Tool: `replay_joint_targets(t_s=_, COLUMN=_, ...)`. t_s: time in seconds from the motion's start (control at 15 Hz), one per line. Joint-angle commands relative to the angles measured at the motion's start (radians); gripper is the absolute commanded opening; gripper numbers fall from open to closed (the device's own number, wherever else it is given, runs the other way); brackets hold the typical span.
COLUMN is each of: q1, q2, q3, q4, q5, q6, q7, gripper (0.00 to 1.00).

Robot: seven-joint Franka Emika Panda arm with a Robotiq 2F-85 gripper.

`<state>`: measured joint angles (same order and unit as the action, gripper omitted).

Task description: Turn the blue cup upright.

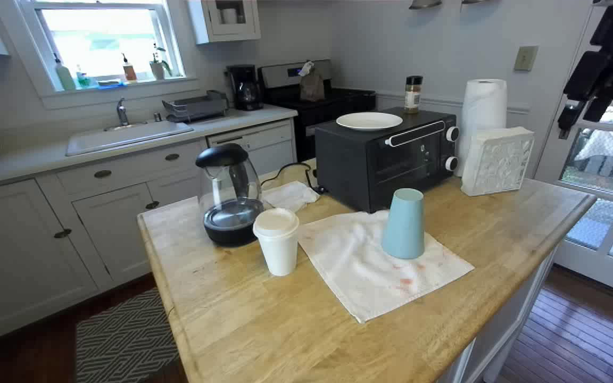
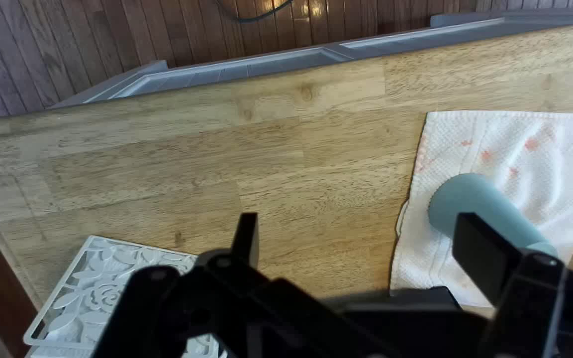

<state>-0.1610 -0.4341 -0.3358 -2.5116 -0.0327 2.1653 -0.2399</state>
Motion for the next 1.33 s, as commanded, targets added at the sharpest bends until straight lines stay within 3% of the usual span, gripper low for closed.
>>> replay_joint_targets(t_s=0.0, q1=-0.02, q2=0.003, q3=0.019, q4=0.001, q5=0.011, q6=-0.002, q7=-0.008, gripper=1.0)
replay_joint_targets(t_s=0.4, q1=-0.02, q2=0.003, q3=0.019, q4=0.001, q5=0.011, q6=-0.002, q7=-0.008, gripper=1.0)
replay_joint_targets(t_s=0.6, q1=-0.037, q2=0.004, q3=0.095, q4=-0.027, q5=-0.018, q6=0.021, q7=0.149, gripper=1.0)
replay_joint_targets(t_s=0.93, q1=0.002, q2=0.003, q3=0.221, q4=-0.053, q5=0.062, q6=-0.042, q7=0.418, gripper=1.0)
replay_joint_targets(t_s=1.27, q1=-0.006, q2=0.033, q3=0.343, q4=-0.059, q5=0.06, q6=0.006, q7=0.747, gripper=1.0)
